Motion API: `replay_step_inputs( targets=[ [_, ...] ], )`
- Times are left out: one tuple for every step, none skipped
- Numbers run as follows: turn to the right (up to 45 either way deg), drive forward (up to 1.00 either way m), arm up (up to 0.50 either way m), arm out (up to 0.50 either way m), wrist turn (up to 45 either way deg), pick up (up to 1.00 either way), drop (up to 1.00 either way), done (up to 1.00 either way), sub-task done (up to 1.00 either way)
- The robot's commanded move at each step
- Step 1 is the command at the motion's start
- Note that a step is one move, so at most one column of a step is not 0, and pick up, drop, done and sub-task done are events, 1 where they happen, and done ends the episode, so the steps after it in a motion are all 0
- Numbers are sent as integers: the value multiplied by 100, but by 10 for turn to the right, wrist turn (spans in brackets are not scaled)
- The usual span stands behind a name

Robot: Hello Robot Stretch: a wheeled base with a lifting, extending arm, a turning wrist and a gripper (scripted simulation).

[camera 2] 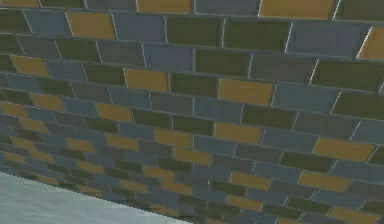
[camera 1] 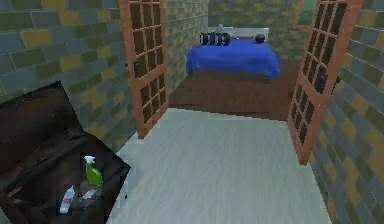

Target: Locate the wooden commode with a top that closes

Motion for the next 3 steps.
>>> replay_step_inputs(
  targets=[
    [0,10,0,0,0,0,0,0,0],
    [-390,0,0,0,0,0,0,0,0],
    [0,0,0,0,0,0,0,100,0]
  ],
)
